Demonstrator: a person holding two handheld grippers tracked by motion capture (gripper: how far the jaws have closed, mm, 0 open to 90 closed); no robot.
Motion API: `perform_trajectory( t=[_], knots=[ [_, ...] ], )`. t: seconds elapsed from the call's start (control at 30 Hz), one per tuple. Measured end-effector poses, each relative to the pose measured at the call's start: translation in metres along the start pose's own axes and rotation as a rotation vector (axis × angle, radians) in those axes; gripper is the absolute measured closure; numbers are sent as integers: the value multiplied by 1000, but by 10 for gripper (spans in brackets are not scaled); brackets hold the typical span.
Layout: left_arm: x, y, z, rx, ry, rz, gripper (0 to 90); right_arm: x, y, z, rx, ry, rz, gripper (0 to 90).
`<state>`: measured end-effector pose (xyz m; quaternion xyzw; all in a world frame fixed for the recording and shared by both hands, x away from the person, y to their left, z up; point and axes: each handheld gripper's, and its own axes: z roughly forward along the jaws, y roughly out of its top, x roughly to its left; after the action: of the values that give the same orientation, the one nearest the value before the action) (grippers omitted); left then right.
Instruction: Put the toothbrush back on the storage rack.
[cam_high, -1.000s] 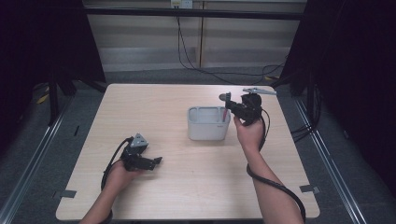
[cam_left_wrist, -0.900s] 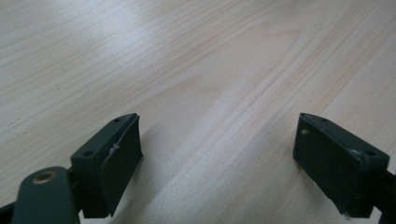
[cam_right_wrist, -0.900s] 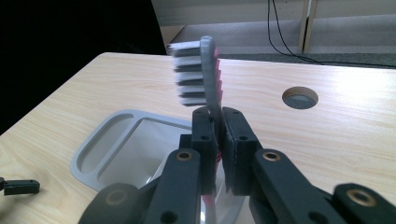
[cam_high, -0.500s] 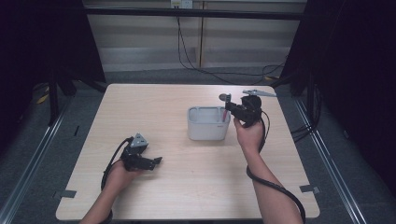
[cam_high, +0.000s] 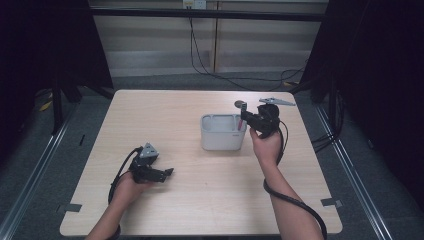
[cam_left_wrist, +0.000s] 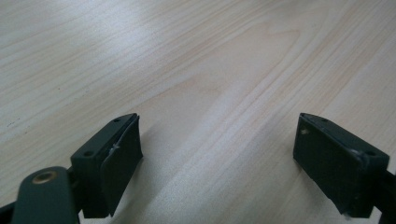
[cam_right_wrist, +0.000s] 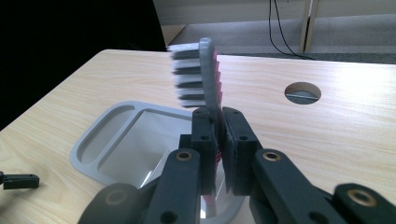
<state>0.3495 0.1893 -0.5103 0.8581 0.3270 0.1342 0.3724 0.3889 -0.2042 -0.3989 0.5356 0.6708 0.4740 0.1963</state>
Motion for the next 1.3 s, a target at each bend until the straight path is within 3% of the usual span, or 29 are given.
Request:
perform_trajectory(
  t=[1.3],
  knots=[
    [0,0,0,0,2,1,149,-1,-10,1,27,0,-11,836]
  ],
)
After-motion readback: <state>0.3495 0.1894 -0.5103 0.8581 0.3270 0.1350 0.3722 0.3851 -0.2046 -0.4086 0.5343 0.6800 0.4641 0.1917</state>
